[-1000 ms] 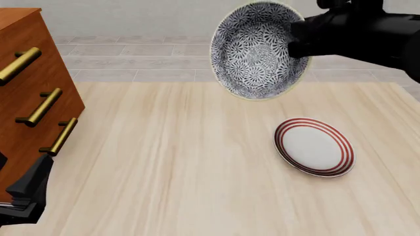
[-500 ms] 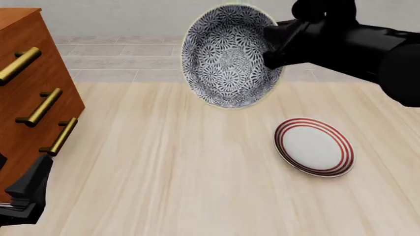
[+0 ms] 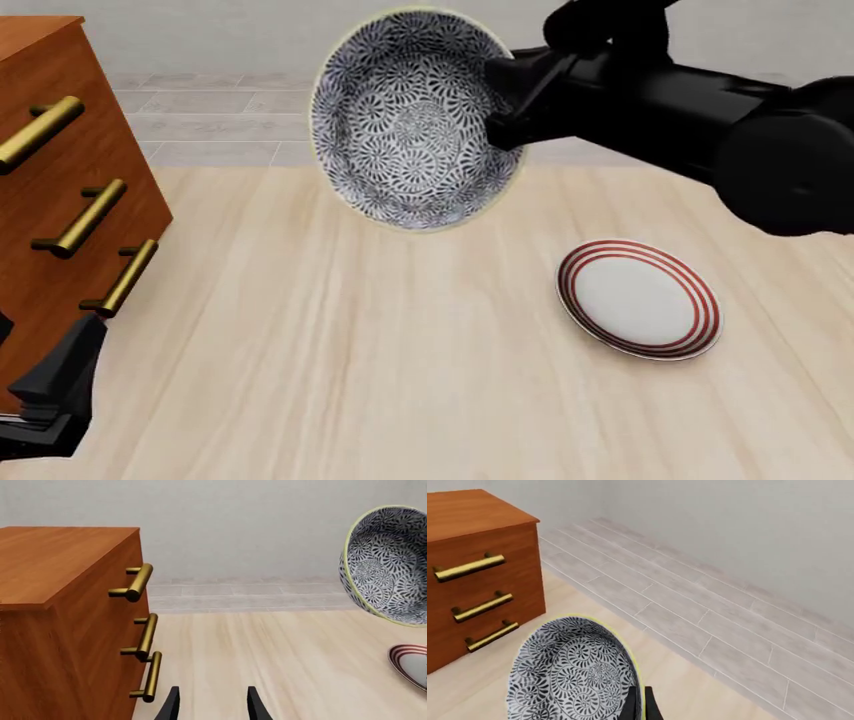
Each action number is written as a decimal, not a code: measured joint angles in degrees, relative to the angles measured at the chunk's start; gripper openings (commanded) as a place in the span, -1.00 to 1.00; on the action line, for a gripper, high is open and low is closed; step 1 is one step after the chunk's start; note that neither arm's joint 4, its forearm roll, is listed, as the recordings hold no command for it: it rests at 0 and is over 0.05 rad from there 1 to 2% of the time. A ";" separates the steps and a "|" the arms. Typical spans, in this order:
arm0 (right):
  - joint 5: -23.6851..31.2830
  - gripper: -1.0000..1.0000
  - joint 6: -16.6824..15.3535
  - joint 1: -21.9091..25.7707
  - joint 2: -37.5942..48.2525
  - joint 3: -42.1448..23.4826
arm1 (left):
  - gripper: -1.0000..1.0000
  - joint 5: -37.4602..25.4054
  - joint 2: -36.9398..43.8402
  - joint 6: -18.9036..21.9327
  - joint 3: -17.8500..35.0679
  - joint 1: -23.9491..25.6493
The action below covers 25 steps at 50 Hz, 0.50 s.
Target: Put the bowl on top of the cabinet.
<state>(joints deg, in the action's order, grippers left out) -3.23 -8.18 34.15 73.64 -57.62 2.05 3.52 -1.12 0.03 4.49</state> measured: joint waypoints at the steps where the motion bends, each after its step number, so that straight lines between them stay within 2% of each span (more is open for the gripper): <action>1: -0.13 -1.00 0.09 0.20 0.23 -0.18 | 1.00 0.02 0.01 -0.02 0.00 0.02; 25: -2.03 -1.00 1.11 6.46 6.48 -5.10 | 1.00 -0.25 -0.45 -0.54 0.02 0.23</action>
<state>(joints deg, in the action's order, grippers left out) -5.26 -7.07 40.61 80.12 -62.72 1.81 3.07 -1.66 0.05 4.72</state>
